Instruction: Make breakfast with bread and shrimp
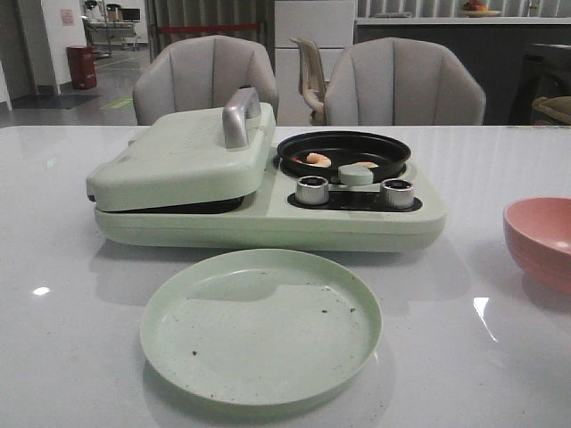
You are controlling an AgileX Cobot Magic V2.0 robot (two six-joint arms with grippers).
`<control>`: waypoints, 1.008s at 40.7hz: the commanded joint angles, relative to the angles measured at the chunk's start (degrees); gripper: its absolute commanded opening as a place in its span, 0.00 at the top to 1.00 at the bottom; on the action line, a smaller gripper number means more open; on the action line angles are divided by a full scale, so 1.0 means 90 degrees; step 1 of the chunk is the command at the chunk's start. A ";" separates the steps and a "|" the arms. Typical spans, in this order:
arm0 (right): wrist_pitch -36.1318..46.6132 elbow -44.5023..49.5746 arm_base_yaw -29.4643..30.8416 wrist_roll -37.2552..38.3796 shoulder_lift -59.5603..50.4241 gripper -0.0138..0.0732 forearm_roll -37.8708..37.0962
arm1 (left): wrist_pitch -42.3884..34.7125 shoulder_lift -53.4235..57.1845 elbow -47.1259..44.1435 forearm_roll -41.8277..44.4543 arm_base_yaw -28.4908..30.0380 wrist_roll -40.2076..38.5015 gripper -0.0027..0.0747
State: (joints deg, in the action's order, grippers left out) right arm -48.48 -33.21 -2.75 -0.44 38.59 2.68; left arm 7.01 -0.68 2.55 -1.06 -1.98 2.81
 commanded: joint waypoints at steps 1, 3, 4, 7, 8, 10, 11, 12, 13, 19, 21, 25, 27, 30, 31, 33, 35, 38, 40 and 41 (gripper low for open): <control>0.0335 -0.0182 -0.0011 -0.0063 -0.0028 0.79 0.0018 | -0.1080 0.0233 -0.0190 -0.0056 0.0029 -0.0052 0.84; 0.0335 -0.0182 -0.0011 -0.0063 -0.0028 0.79 0.0018 | -0.1308 0.0249 -0.0335 -0.0107 0.0029 -0.0052 0.84; 0.0335 -0.0182 -0.0011 -0.0063 -0.0028 0.79 0.0018 | -0.1327 0.0234 -0.0353 -0.0147 0.0029 -0.0052 0.84; 0.0342 -0.0182 -0.0011 -0.0063 -0.0012 0.79 0.0018 | -0.1236 0.0233 -0.0333 -0.0150 0.0029 -0.0052 0.84; 0.0334 -0.0182 -0.0011 -0.0063 -0.0012 0.79 0.0018 | -0.1228 0.0233 -0.0333 -0.0150 0.0029 -0.0052 0.84; 0.0333 -0.0182 -0.0011 -0.0063 -0.0012 0.79 0.0018 | -0.1240 0.0233 -0.0333 -0.0150 0.0029 -0.0052 0.84; 0.0339 -0.0182 -0.0011 -0.0063 -0.0012 0.79 0.0018 | -0.1240 0.0233 -0.0333 -0.0150 0.0029 -0.0052 0.84; 0.0339 -0.0182 -0.0011 -0.0063 -0.0012 0.79 0.0018 | -0.1240 0.0233 -0.0333 -0.0150 0.0029 -0.0052 0.84; 0.0339 -0.0182 -0.0011 -0.0063 -0.0012 0.79 0.0018 | -0.1240 0.0233 -0.0333 -0.0161 0.0029 -0.0052 0.84; 0.0334 -0.0182 -0.0011 -0.0063 -0.0012 0.79 0.0018 | -0.1240 0.0233 -0.0333 -0.0161 0.0029 -0.0052 0.84; 0.0334 -0.0182 -0.0011 -0.0063 -0.0012 0.79 0.0018 | -0.1240 0.0233 -0.0333 -0.0161 0.0029 -0.0052 0.84; 0.0334 -0.0182 -0.0011 -0.0063 -0.0012 0.79 0.0018 | -0.1240 0.0233 -0.0333 -0.0161 0.0029 -0.0052 0.84; 0.0334 -0.0182 -0.0011 -0.0063 -0.0012 0.79 0.0018 | -0.1240 0.0233 -0.0333 -0.0161 0.0029 -0.0052 0.84; 0.0334 -0.0182 -0.0011 -0.0063 -0.0012 0.79 0.0018 | -0.1240 0.0233 -0.0333 -0.0161 0.0029 -0.0052 0.84; 0.0334 -0.0182 -0.0011 -0.0063 -0.0012 0.79 0.0018 | -0.1240 0.0233 -0.0333 -0.0161 0.0029 -0.0052 0.84; 0.0334 -0.0182 -0.0011 -0.0063 -0.0012 0.79 0.0018 | -0.1240 0.0233 -0.0333 -0.0161 0.0029 -0.0052 0.84; 0.0334 -0.0182 -0.0011 -0.0063 -0.0012 0.79 0.0018 | -0.1240 0.0233 -0.0333 -0.0161 0.0029 -0.0052 0.84; 0.0334 -0.0182 -0.0011 -0.0063 -0.0012 0.79 0.0018 | -0.1240 0.0233 -0.0333 -0.0161 0.0029 -0.0052 0.84; 0.0334 -0.0182 -0.0011 -0.0063 -0.0012 0.79 0.0018 | -0.1240 0.0233 -0.0333 -0.0161 0.0029 -0.0052 0.84; 0.0334 -0.0182 -0.0011 -0.0063 -0.0012 0.79 0.0018 | -0.1240 0.0233 -0.0333 -0.0161 0.0029 -0.0052 0.84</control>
State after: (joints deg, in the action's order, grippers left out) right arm -48.48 -33.21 -2.75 -0.44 38.59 2.73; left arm 0.95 0.26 -0.11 -2.01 -1.76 2.81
